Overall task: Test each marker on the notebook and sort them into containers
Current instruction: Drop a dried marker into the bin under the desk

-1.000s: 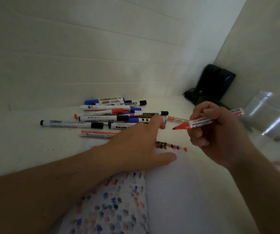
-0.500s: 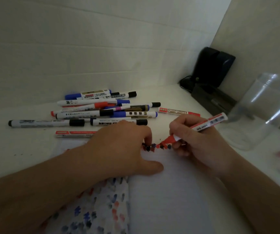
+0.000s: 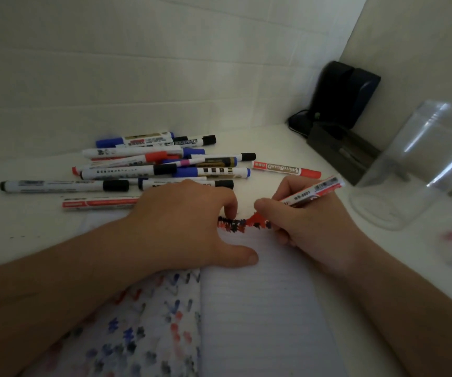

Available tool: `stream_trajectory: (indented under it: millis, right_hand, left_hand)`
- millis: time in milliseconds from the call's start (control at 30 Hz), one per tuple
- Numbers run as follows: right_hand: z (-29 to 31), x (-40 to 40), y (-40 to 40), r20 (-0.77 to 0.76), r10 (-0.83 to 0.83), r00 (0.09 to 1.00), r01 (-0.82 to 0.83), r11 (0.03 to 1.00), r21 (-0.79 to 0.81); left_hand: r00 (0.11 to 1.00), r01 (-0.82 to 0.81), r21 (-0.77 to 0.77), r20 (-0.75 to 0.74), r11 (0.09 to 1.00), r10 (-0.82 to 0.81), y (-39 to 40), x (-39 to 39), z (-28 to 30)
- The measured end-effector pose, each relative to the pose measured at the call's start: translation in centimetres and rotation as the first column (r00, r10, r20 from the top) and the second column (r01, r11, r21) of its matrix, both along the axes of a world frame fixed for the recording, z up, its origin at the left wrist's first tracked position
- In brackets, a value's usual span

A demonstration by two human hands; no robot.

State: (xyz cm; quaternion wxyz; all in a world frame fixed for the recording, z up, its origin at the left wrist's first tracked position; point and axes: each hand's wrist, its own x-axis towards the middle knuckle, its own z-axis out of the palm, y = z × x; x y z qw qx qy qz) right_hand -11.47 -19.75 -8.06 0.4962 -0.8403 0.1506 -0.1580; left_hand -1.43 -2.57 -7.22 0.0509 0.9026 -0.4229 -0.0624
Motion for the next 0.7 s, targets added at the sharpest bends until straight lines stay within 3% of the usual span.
stream_trajectory:
  millis: [200, 700]
  right_hand:
    - [0.10, -0.04, 0.19, -0.008, -0.034, 0.999, 0.035, 0.997, 0.063]
    - [-0.14, 0.01, 0.45, 0.012, -0.035, 0.999, 0.035, 0.997, -0.065]
  left_hand:
    - [1.000, 0.005, -0.024, -0.009, 1.000, -0.006, 0.05, 0.07, -0.22]
    - [1.000, 0.005, -0.030, 0.005, 1.000, -0.005, 0.02, 0.15, -0.42]
